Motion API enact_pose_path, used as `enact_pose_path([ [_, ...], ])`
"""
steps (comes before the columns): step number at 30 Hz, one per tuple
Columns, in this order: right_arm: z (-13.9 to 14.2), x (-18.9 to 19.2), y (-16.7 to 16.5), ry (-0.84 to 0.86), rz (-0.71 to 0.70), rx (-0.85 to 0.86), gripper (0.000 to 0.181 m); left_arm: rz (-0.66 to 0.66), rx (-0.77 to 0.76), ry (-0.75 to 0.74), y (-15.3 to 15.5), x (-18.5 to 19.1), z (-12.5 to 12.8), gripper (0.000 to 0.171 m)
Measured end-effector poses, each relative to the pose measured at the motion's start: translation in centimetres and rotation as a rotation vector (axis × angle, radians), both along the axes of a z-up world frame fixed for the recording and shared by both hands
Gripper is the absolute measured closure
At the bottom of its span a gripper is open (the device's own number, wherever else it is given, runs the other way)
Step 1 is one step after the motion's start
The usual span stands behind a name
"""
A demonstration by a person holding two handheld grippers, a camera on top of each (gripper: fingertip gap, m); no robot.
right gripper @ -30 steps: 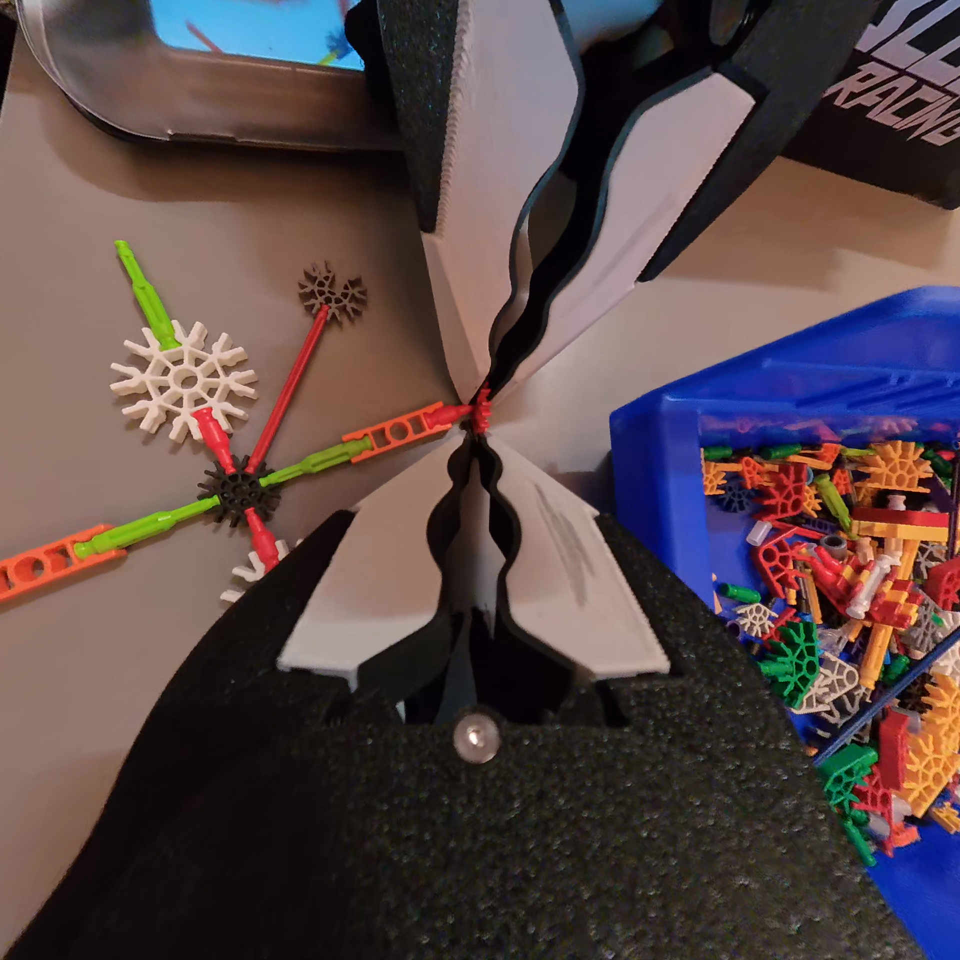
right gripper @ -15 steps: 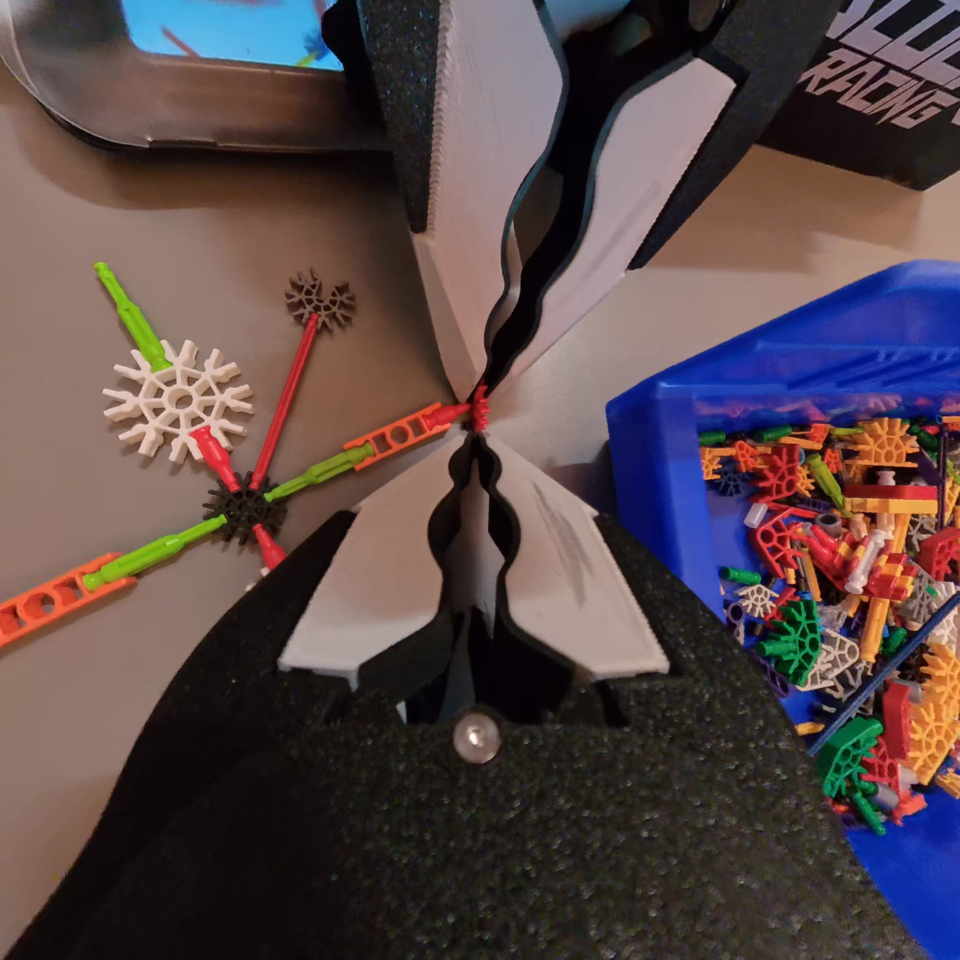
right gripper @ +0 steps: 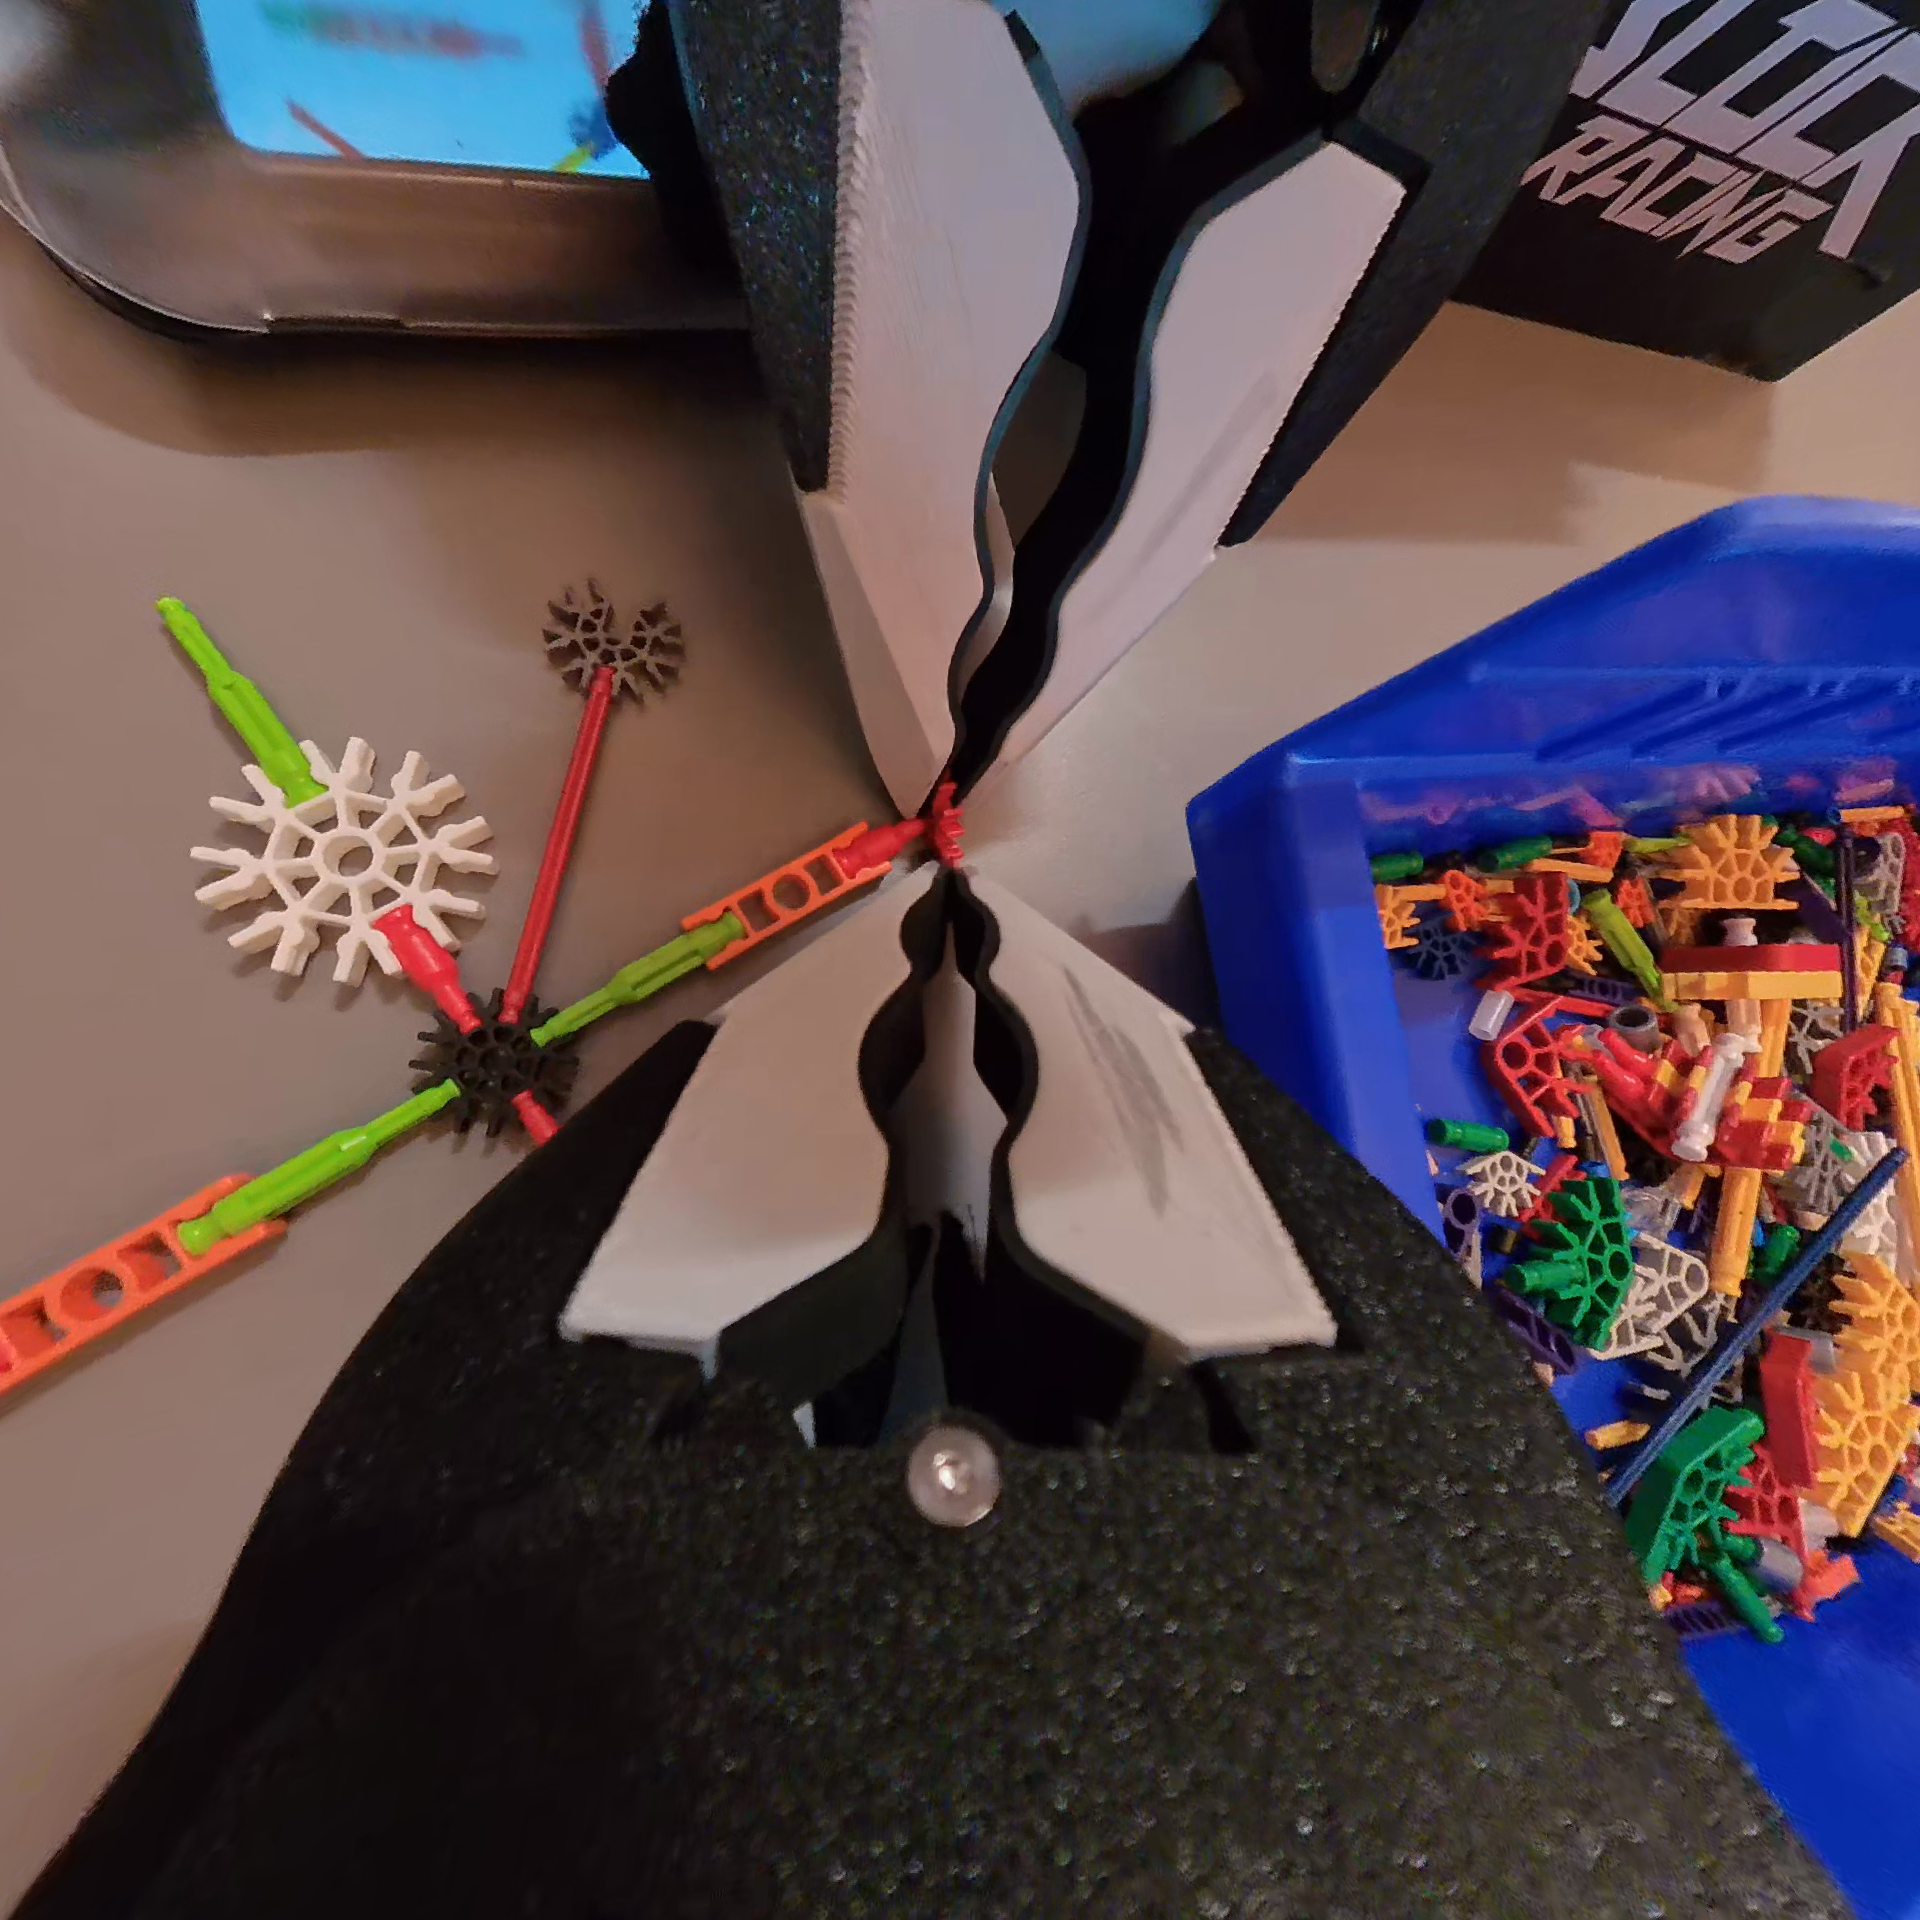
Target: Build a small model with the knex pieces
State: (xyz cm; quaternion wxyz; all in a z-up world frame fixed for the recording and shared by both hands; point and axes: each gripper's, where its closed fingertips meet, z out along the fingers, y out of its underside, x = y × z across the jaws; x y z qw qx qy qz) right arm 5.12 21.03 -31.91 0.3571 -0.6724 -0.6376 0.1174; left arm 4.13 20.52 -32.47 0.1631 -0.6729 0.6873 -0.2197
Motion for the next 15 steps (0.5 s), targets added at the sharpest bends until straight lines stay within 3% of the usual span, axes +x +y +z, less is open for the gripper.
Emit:
enact_pose_path([
  [9,0.0,0.22,0.11,-0.001,0.002,0.007,0.181,-0.001,-0.01,-0.003,-0.08,0.14,0.0,0.168],
  [15,0.05,0.59,-0.43,-0.028,0.044,-0.023,0.169,-0.001,-0.012,0.0,-0.09,0.15,0.0,0.168],
])
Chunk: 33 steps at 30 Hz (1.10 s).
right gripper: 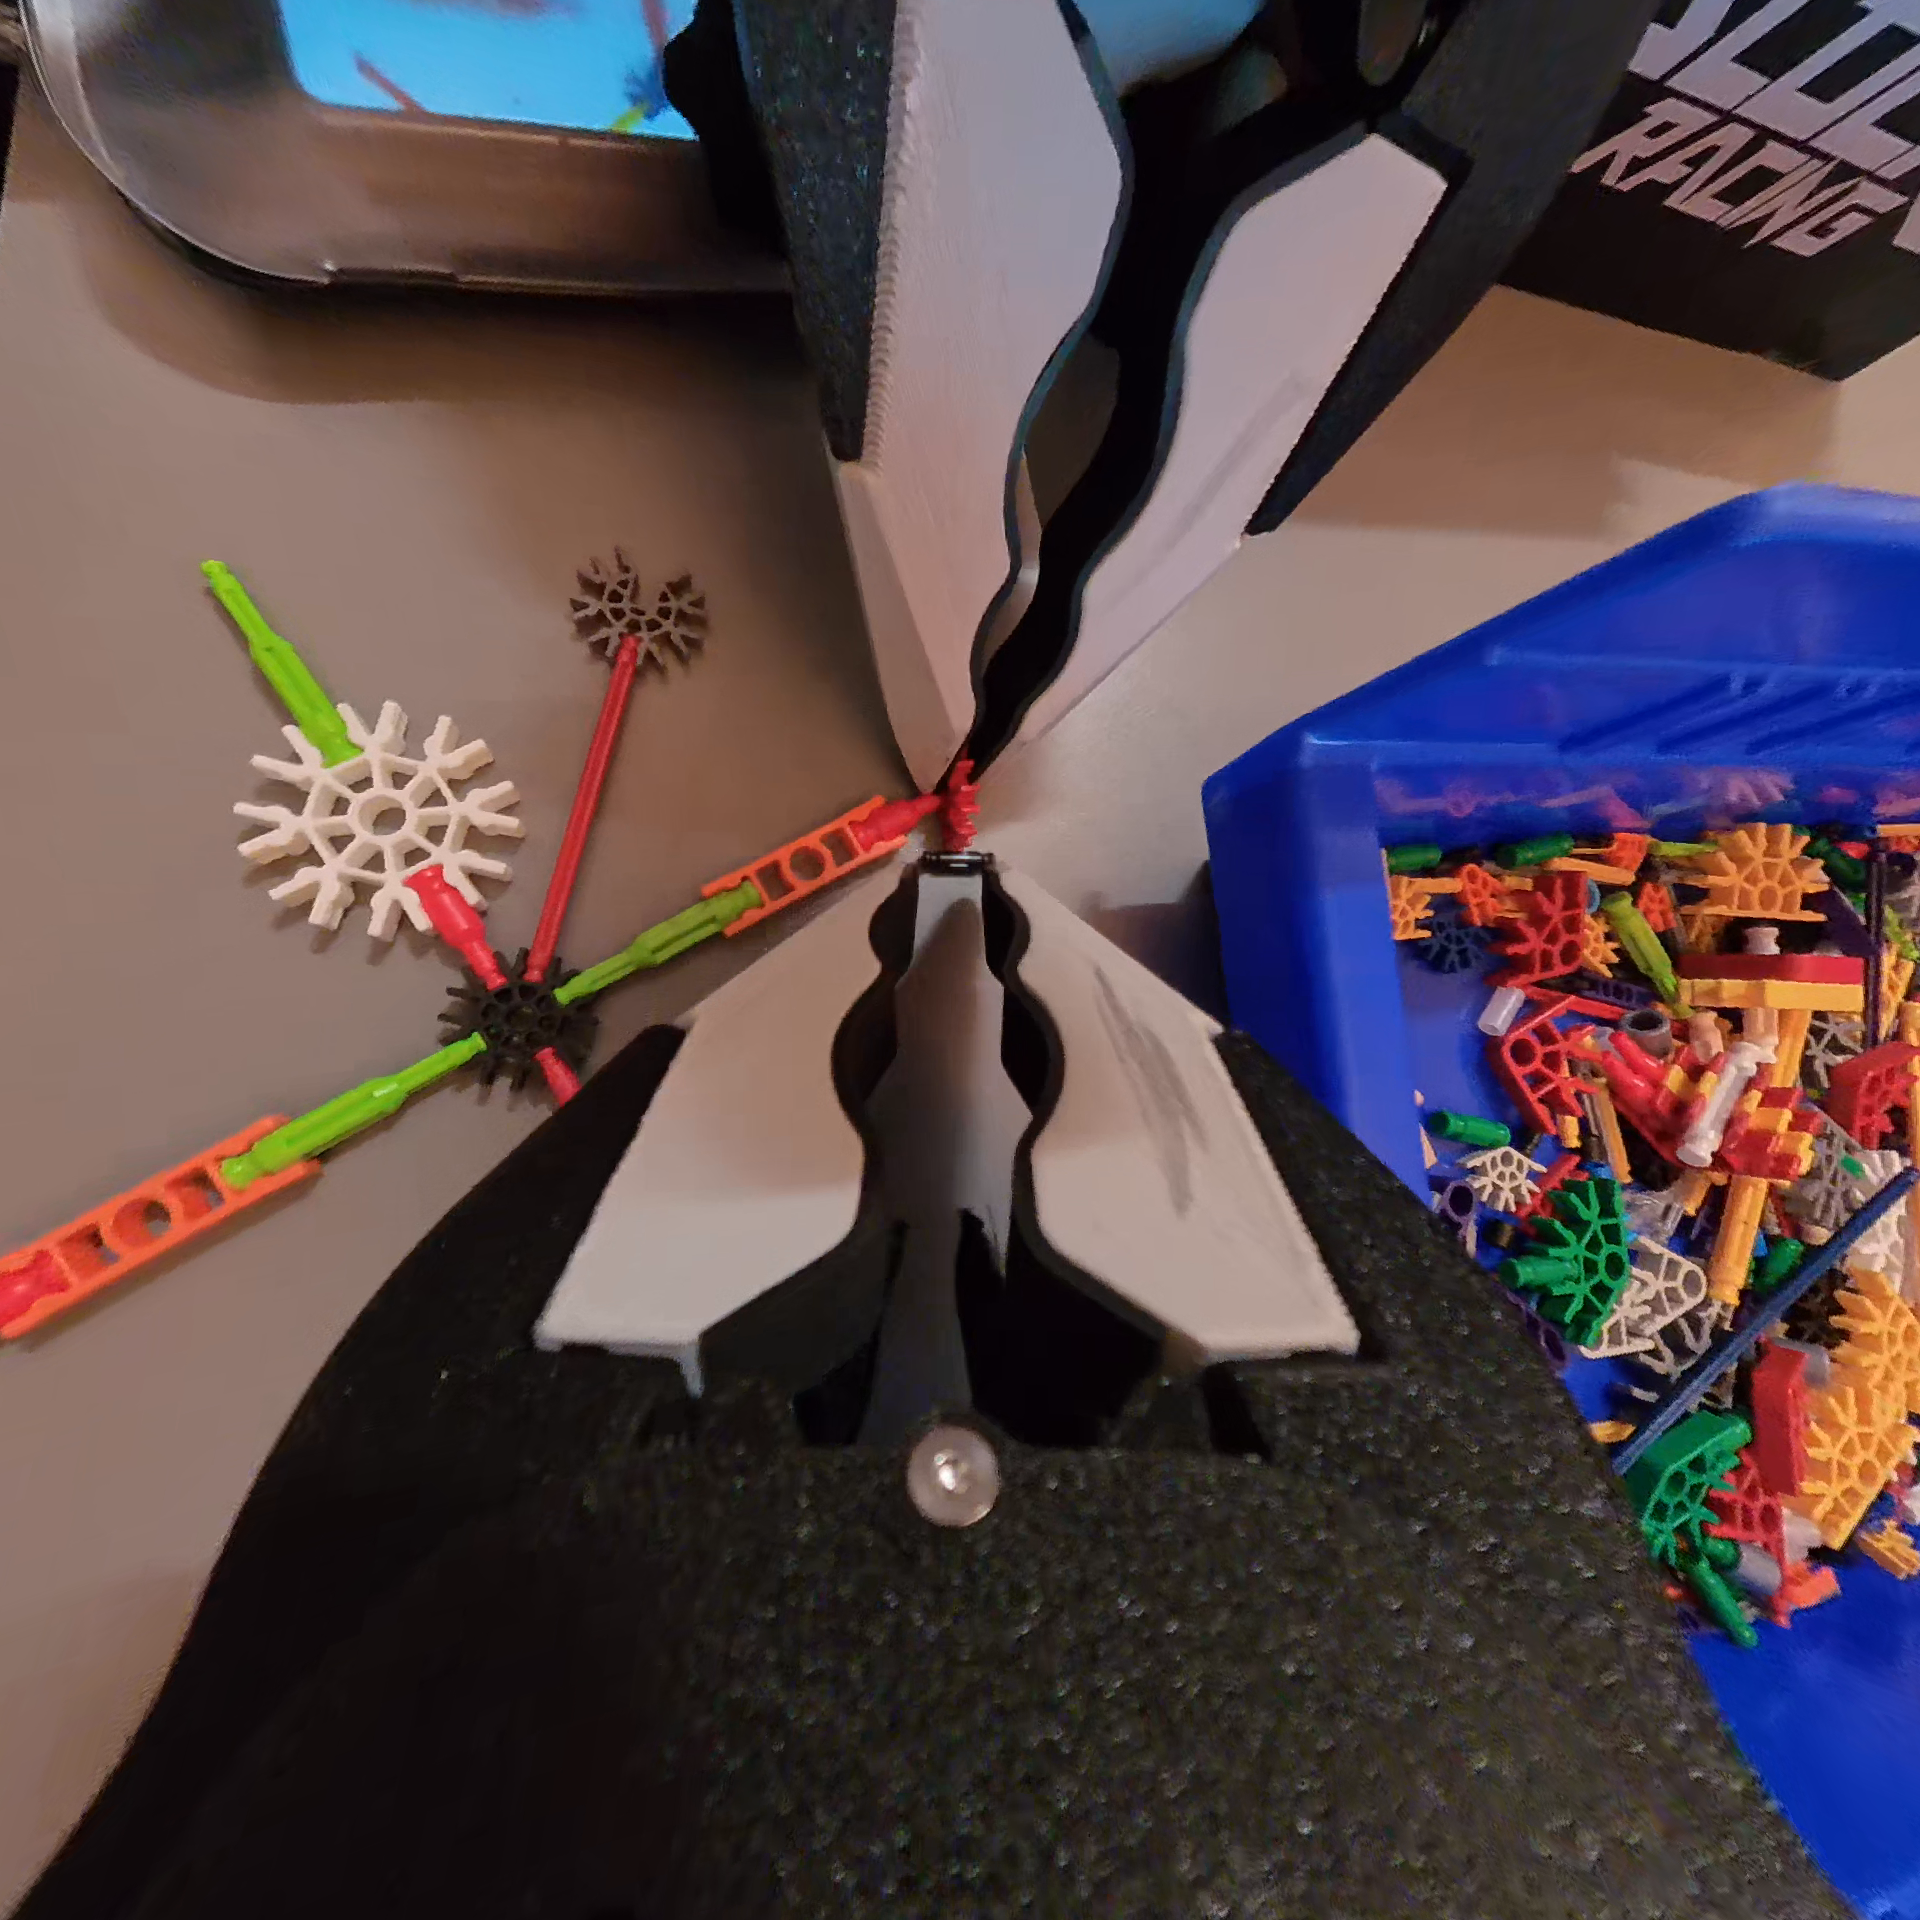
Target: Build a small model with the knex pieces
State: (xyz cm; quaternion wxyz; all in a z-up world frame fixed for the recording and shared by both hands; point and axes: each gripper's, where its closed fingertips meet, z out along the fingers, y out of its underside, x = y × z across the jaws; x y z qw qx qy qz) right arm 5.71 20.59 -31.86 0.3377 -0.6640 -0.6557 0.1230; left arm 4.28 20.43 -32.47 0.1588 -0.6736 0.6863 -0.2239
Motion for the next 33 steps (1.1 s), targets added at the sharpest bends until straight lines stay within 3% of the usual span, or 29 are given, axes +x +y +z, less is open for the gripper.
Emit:
enact_pose_path([
  [10,-0.38,-0.13,0.69,-0.047,0.024,0.034,0.18,0.002,0.002,0.006,0.0,0.08,-0.02,0.168],
  [20,-0.26,-0.34,0.66,-0.043,0.027,0.043,0.17,0.034,0.004,-0.003,-0.08,-0.04,-0.02,0.169],
  [33,-0.42,-0.42,0.12,-0.064,0.063,0.016,0.179,0.04,0.001,-0.011,-0.08,-0.08,-0.04,0.169],
])
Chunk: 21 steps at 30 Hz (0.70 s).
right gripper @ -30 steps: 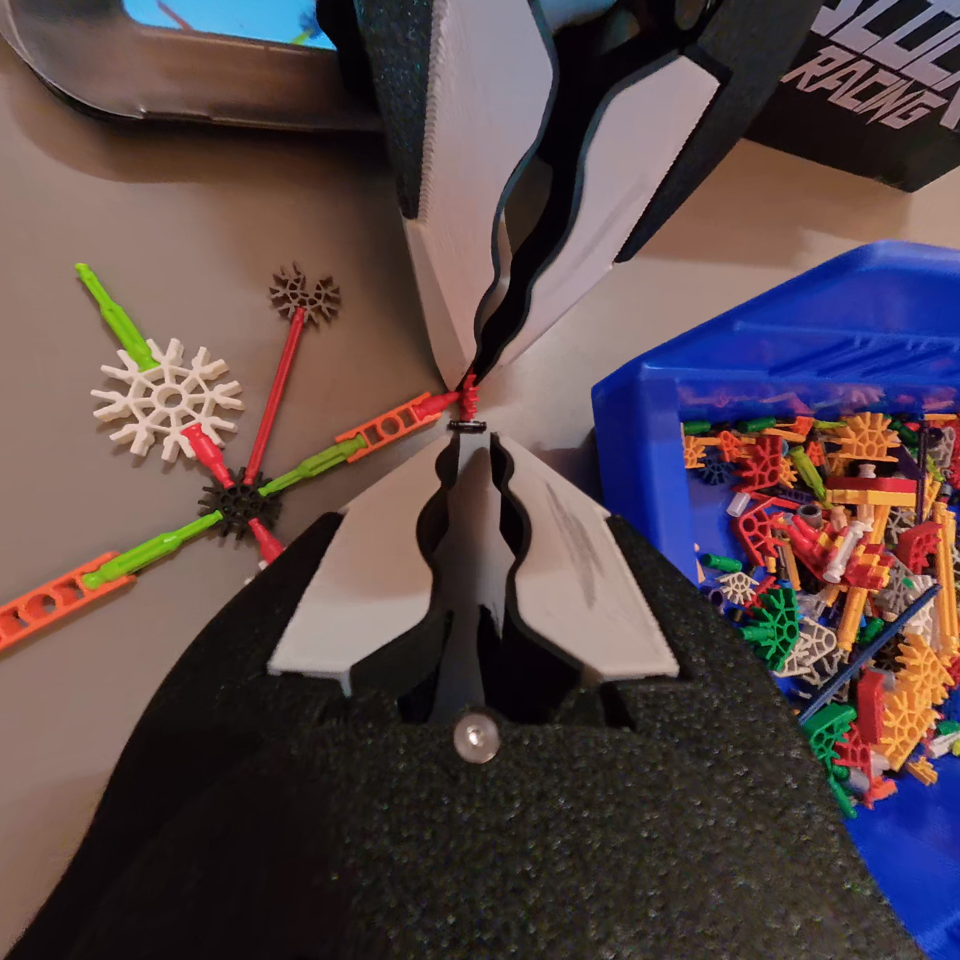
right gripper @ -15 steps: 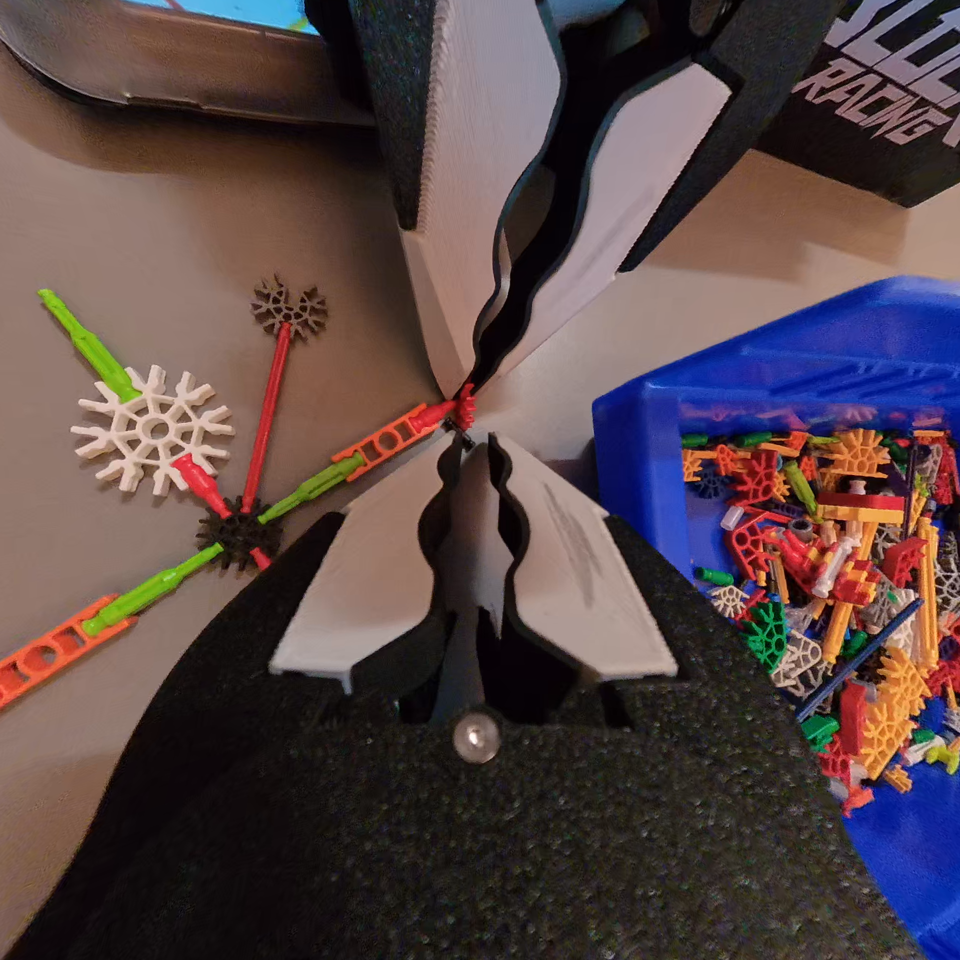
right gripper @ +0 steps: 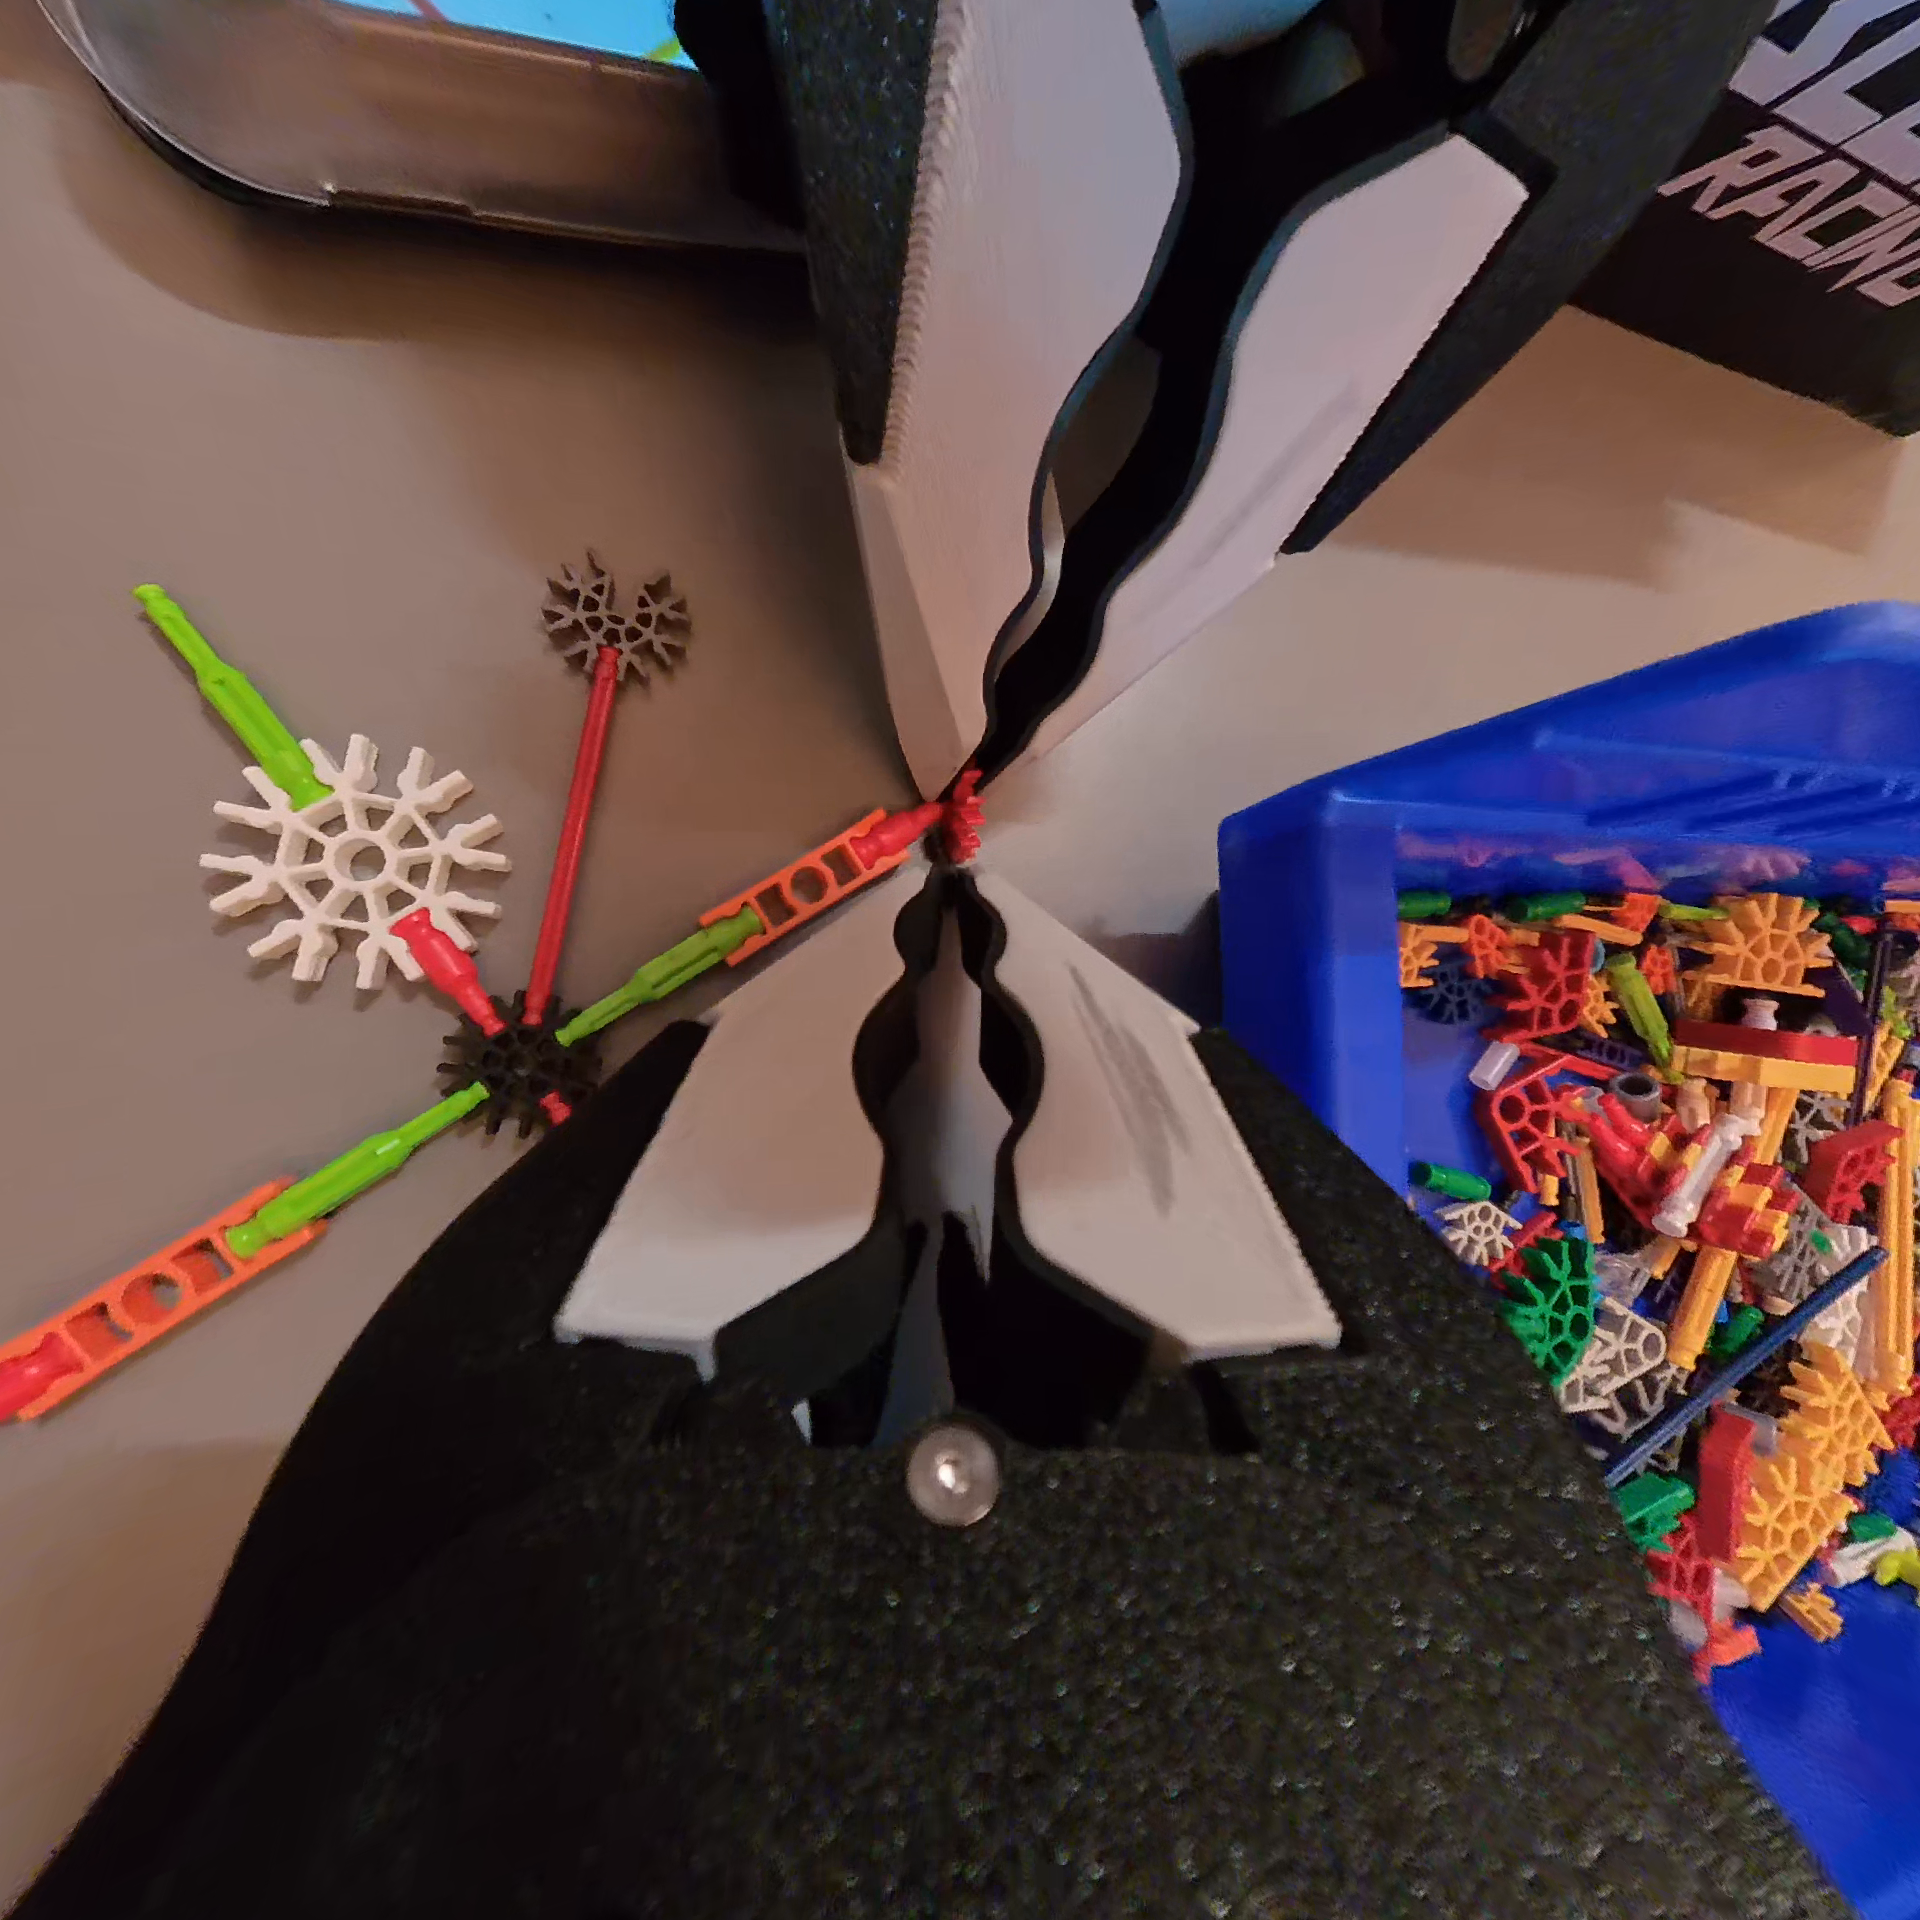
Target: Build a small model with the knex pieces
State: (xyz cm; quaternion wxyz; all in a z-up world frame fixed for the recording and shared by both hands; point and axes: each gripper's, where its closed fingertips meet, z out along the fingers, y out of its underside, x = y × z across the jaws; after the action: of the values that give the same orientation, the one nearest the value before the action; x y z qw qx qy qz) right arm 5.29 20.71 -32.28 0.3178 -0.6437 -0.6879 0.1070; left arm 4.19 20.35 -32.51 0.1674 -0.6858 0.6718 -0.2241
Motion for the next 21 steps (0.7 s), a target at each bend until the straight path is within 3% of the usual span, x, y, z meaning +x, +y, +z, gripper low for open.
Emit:
enact_pose_path([
  [21,-0.05,-0.24,0.68,0.028,-0.076,0.025,0.179,0.034,-0.006,0.002,0.27,-0.13,0.0,0.168],
])
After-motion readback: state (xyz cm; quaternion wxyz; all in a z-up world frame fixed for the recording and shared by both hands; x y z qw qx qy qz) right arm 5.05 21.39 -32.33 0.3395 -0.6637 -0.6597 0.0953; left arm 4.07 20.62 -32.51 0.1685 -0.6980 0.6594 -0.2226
